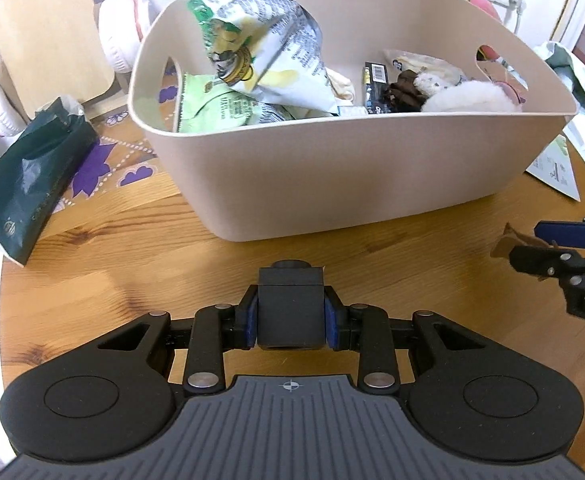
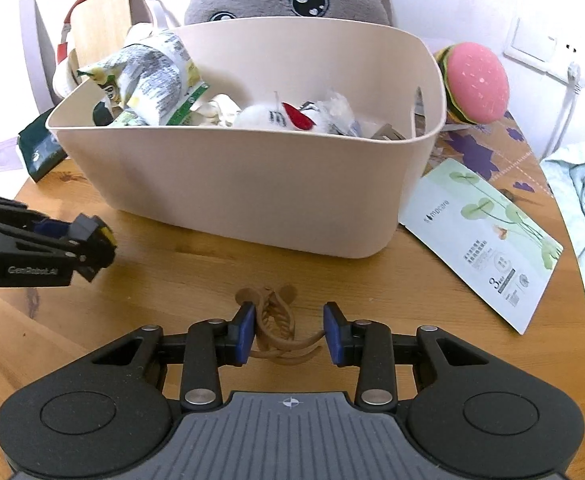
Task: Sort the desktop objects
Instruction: 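Lift the black box and claw clip and carry them over the basket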
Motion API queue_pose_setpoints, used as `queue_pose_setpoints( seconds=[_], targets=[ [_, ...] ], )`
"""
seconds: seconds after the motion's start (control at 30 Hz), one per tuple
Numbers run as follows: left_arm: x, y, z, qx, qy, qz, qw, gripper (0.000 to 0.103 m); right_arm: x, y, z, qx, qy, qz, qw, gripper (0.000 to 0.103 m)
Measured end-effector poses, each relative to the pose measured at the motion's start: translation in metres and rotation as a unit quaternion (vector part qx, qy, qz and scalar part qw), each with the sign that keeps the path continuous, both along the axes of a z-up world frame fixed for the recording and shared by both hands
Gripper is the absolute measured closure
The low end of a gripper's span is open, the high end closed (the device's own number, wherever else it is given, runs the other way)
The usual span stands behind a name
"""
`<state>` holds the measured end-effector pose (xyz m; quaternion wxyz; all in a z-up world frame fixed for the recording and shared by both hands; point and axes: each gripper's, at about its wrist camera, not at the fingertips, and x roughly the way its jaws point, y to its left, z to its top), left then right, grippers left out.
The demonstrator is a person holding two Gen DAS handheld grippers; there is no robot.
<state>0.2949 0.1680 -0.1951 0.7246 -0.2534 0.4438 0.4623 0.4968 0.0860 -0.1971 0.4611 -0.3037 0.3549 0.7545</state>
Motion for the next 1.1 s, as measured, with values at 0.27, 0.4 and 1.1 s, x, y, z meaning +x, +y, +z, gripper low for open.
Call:
queue_pose_setpoints(
  seconds=[0.27,0.4,1.1],
  targets=[
    [-0.003,-0.005,0.023,0.018,-0.015,-0.007,0.9997,0.071,0.008,-0.004,0.023,0.018,0.017,-0.005,1.0,0.069],
    [-0.005,-0.004,0.043,0.034,-0.031,-0.011,0.9989,0.071,0.014,-0.005,0.04,0.032,0.02,-0.004,0.999,0.069],
    [0.004,0.012,0.139,0.092,-0.106,-0.034,0.9895,0.071,0.031,0.013,0.15,0.122,0.035,0.004,0.992,0.069]
  ],
)
